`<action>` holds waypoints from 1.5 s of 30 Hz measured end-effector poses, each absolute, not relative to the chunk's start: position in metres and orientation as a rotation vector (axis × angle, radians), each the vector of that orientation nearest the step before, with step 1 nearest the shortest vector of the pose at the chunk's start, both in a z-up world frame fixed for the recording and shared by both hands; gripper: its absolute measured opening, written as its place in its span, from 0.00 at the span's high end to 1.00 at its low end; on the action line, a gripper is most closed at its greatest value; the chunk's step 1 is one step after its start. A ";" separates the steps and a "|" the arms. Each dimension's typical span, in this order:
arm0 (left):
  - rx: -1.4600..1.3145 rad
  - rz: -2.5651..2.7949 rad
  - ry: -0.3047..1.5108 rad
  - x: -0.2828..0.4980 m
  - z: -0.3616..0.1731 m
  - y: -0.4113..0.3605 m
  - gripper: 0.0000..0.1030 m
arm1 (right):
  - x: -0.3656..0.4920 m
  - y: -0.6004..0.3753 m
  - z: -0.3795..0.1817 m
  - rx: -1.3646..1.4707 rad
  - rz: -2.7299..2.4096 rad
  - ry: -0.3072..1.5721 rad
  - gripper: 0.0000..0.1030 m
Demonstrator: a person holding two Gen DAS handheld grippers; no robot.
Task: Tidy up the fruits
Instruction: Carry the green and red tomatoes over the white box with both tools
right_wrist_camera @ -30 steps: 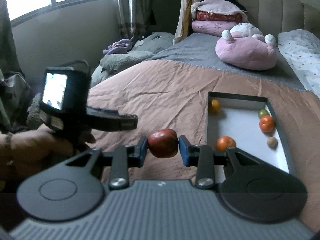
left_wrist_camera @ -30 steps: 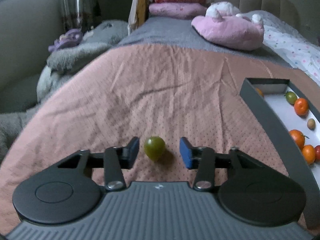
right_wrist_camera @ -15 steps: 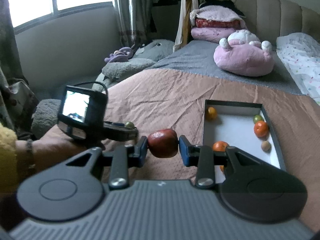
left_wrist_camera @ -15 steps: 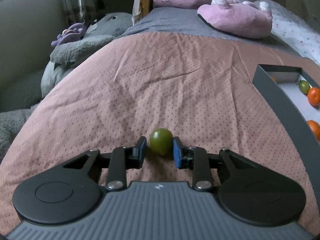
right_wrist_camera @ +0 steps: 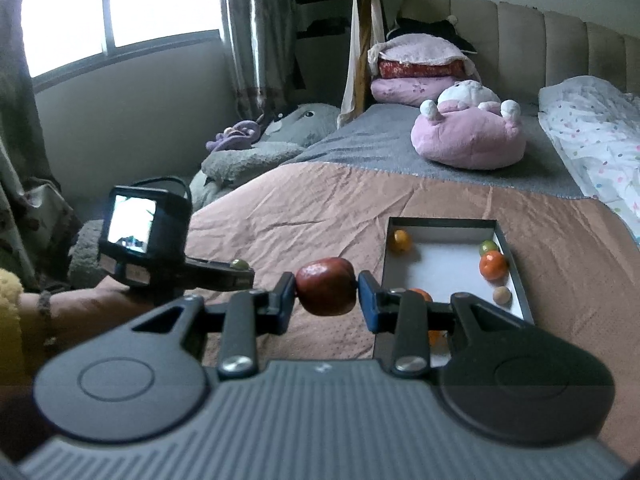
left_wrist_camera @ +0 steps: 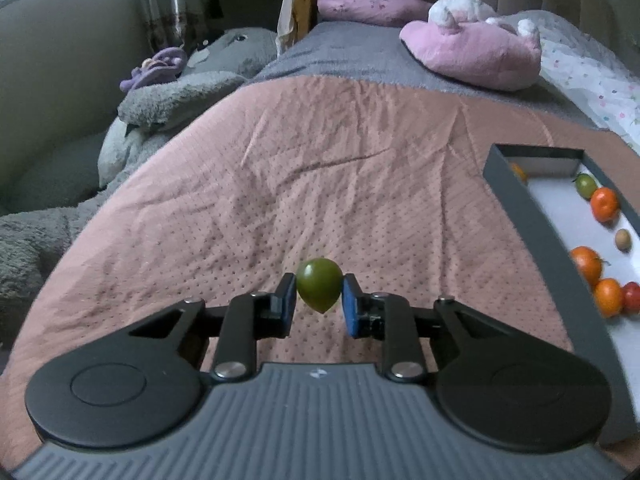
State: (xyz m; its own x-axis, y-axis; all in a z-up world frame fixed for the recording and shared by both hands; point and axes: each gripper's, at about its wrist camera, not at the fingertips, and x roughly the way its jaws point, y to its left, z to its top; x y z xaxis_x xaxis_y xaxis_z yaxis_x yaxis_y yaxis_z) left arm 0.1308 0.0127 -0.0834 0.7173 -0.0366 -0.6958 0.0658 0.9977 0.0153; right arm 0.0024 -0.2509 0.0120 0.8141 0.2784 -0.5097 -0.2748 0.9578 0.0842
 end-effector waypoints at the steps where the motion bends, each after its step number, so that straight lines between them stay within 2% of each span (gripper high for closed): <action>1: 0.035 -0.060 0.760 0.126 -0.078 0.011 0.72 | 0.001 -0.252 0.012 0.010 0.296 0.542 0.64; 16: 0.029 -0.139 0.669 0.079 -0.013 -0.027 0.72 | -0.025 -0.271 0.020 0.029 0.282 0.510 0.64; 35: 0.053 -0.208 0.622 0.045 0.026 -0.048 0.72 | -0.048 -0.279 0.021 0.031 0.272 0.501 0.64; 45: 0.082 -0.262 0.622 0.053 0.035 -0.080 0.72 | -0.048 -0.297 0.010 0.063 0.227 0.528 0.64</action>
State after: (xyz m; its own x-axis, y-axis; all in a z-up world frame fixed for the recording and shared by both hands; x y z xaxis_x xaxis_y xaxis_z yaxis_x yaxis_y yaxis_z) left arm 0.0531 -0.0804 0.0354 0.7811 -0.2175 -0.5854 0.2667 0.9638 -0.0021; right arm -0.0478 -0.2967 0.0097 0.8391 0.2312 -0.4923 -0.1986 0.9729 0.1184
